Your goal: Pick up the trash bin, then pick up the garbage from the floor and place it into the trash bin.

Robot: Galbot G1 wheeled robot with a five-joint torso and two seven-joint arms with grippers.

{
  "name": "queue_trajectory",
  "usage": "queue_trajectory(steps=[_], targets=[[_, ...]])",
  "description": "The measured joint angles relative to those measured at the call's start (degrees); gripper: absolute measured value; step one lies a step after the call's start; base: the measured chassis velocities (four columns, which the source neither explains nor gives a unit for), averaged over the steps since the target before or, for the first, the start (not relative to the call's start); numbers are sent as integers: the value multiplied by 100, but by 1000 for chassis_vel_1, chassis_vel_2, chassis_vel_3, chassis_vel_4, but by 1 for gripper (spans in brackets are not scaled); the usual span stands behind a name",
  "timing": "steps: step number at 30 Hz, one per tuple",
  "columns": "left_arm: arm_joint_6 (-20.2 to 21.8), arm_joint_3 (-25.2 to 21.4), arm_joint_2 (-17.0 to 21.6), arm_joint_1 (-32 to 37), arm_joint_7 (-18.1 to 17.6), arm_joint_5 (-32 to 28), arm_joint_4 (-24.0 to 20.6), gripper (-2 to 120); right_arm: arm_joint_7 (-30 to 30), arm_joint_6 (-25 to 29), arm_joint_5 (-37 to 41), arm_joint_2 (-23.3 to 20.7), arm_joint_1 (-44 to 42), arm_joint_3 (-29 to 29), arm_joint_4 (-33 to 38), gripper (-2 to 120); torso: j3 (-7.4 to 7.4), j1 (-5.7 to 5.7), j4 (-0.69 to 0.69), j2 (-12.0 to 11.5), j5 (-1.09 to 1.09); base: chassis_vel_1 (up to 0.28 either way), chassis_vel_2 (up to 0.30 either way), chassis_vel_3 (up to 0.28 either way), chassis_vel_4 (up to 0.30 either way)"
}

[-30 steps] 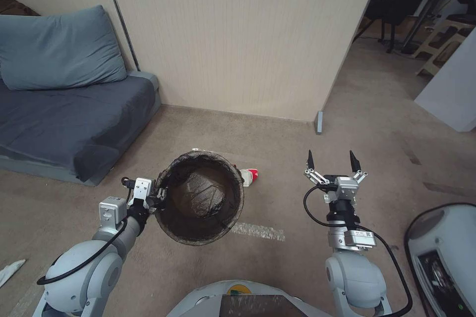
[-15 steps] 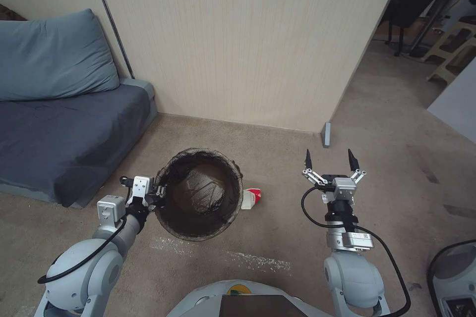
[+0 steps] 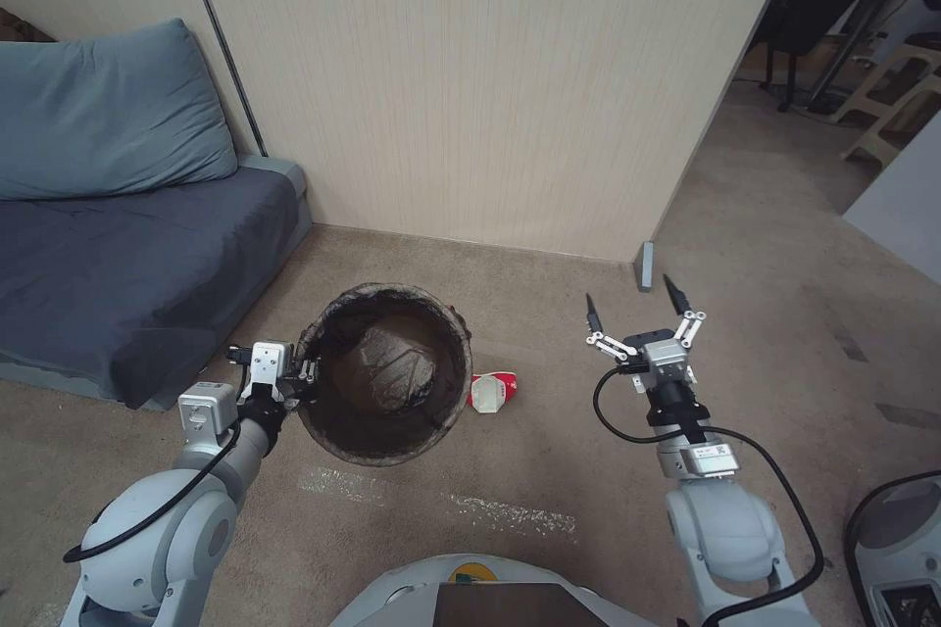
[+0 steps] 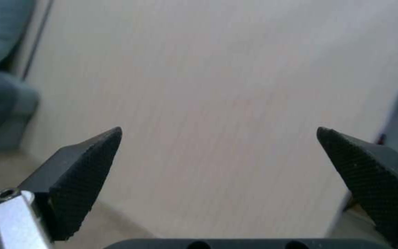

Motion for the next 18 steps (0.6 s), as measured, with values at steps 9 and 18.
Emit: queue_trajectory(steps=[9, 18], targets=[[0, -70, -74, -84, -60, -34, -12, 0, -1144, -431, 533, -910, 305, 117, -463, 100, 0, 0, -1, 0, 2, 0, 0, 0, 0], [0, -98, -186, -112, -72, 22, 26, 0, -3229, -919, 842, -2327, 1227, -615, -1668, 100, 1, 0, 0, 0, 2, 0, 0, 0, 0]])
